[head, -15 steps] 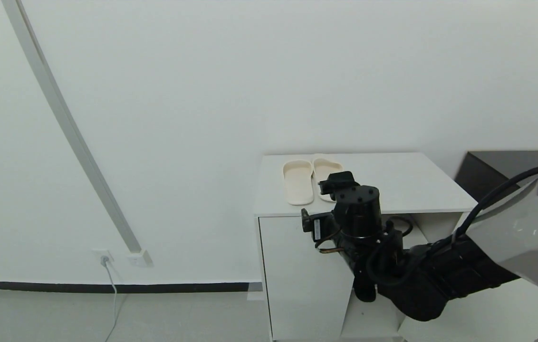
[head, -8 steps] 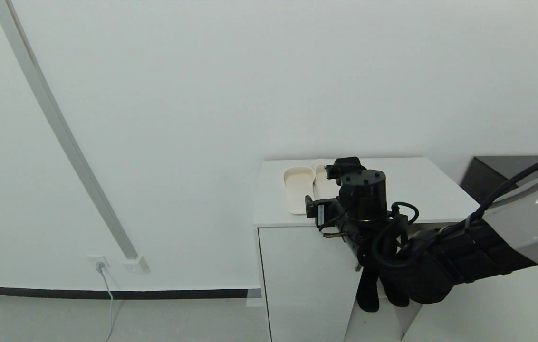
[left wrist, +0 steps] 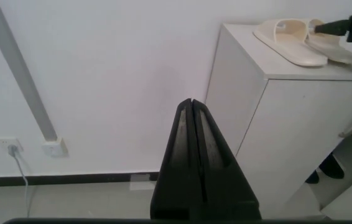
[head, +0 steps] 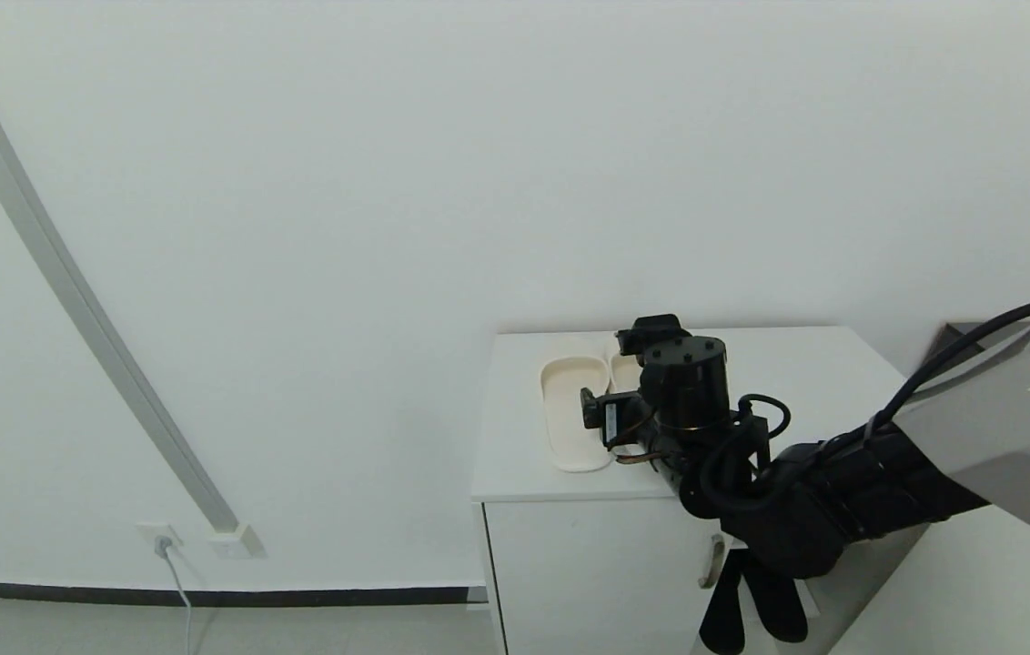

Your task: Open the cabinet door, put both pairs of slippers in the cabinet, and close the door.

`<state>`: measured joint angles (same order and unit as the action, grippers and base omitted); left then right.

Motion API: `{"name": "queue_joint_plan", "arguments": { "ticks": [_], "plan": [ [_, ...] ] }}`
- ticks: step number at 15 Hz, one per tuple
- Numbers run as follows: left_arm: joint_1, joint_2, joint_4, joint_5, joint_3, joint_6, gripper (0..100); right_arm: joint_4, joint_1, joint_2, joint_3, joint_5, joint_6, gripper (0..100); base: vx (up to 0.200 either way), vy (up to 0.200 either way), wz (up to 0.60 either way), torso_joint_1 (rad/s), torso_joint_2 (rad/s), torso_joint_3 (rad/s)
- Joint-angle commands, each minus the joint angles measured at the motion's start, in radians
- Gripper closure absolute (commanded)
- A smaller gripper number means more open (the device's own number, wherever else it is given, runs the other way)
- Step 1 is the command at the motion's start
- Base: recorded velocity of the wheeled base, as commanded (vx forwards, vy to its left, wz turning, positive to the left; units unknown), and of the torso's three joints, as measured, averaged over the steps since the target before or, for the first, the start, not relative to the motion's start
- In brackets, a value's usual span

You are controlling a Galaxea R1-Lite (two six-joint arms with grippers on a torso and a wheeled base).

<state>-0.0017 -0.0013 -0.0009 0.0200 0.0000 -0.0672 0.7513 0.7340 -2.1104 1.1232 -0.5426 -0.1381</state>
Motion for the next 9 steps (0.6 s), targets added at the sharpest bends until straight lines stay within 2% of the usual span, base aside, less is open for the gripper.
{"name": "queue_joint_plan", "arguments": {
  "ticks": [1,4,9],
  "plan": [
    [0.000,0.001,-0.001,0.000,0.000,0.000,100,-0.027,-0.010,-0.036,0.055,0.003,-0.015,0,0.000,0.000,0.00,0.000,0.00,0.000],
    [0.000,0.001,-0.001,0.000,0.000,0.000,100,-0.125,-0.013,-0.057,0.127,0.058,-0.072,0,0.000,0.000,0.00,0.000,0.00,0.000],
    [0.000,0.001,-0.001,0.000,0.000,0.000,100,-0.130,-0.044,-0.177,0.257,0.064,-0.067,0,0.000,0.000,0.00,0.000,0.00,0.000]
  ]
}}
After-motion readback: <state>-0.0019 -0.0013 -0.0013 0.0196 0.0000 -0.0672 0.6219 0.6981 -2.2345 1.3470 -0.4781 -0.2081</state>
